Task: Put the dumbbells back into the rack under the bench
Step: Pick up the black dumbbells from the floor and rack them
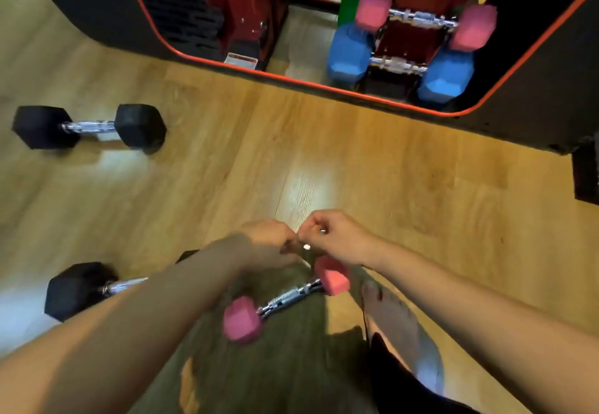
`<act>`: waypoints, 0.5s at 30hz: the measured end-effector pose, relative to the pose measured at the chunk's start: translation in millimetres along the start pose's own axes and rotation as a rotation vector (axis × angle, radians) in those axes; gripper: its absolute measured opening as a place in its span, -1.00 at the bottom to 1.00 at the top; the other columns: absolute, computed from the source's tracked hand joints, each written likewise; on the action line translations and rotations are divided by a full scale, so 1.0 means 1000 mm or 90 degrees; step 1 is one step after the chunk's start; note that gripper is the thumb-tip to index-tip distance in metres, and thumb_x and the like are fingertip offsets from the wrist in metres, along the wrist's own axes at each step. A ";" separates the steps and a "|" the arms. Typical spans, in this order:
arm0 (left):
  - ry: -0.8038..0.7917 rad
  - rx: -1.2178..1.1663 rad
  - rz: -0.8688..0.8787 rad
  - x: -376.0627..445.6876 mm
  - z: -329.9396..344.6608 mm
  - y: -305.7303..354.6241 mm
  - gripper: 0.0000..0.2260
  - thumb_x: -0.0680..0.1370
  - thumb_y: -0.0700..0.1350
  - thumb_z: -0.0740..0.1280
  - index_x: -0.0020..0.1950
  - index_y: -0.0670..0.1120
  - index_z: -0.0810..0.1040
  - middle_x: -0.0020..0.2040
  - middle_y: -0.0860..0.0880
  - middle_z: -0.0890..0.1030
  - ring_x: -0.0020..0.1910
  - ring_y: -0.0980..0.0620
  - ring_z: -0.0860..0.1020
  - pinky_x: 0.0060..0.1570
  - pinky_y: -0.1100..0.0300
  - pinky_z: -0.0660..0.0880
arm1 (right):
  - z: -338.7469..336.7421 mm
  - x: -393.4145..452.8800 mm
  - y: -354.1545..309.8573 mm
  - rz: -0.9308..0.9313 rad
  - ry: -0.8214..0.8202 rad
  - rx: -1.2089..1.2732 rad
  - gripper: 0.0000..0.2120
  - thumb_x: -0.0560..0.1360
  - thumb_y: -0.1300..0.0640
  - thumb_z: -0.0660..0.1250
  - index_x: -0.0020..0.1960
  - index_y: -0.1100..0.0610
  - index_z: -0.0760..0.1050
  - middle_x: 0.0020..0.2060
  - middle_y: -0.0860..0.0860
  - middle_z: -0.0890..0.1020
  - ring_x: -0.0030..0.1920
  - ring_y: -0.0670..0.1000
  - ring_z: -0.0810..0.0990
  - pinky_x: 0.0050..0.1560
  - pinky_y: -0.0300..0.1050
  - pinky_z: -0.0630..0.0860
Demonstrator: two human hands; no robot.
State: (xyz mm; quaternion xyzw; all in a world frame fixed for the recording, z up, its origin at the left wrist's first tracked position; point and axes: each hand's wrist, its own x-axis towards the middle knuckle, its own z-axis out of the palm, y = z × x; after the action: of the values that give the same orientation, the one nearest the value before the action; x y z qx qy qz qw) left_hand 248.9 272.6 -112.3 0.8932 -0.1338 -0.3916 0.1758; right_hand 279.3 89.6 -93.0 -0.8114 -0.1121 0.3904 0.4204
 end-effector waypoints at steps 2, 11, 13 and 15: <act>-0.035 0.027 -0.030 -0.015 0.034 -0.002 -0.65 0.47 0.28 0.29 0.05 0.06 0.59 -0.04 0.01 0.62 -0.04 -0.01 0.58 -0.17 0.12 0.47 | 0.024 -0.013 0.017 -0.034 -0.088 -0.178 -0.94 0.53 0.15 0.34 -0.04 0.12 0.58 -0.15 0.03 0.66 -0.13 0.03 0.60 -0.11 -0.04 0.50; 0.046 0.031 -0.116 -0.048 0.108 0.003 -0.65 0.53 0.19 0.33 0.24 0.06 0.48 0.02 0.00 0.59 -0.05 -0.02 0.54 -0.16 0.11 0.41 | 0.073 -0.023 0.038 -0.179 -0.129 -0.651 -0.89 0.50 -0.05 0.33 -0.02 -0.09 0.43 -0.12 -0.14 0.53 0.01 0.00 0.46 0.07 0.03 0.19; 0.066 0.037 -0.135 -0.050 0.111 0.006 -0.70 0.56 0.14 0.30 0.22 0.04 0.48 -0.01 0.00 0.57 -0.12 0.00 0.49 -0.19 0.11 0.37 | 0.075 -0.022 0.038 -0.173 -0.133 -0.681 -0.85 0.51 -0.03 0.32 0.06 -0.07 0.48 -0.08 -0.13 0.57 0.04 0.01 0.48 0.08 0.02 0.19; 0.083 0.041 -0.149 -0.052 0.112 0.008 -0.74 0.58 0.11 0.29 0.21 0.04 0.46 -0.04 0.00 0.54 -0.15 0.00 0.46 -0.22 0.11 0.33 | 0.076 -0.021 0.038 -0.168 -0.136 -0.701 -0.81 0.52 -0.02 0.31 0.13 -0.10 0.49 -0.03 -0.12 0.61 0.06 0.01 0.49 0.10 0.03 0.20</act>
State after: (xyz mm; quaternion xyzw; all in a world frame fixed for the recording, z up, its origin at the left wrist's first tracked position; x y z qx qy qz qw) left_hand 130.4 261.5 -146.0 0.9315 -0.0292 -0.3461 0.1083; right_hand 204.2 100.6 -136.5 -0.8458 -0.4408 0.2988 -0.0324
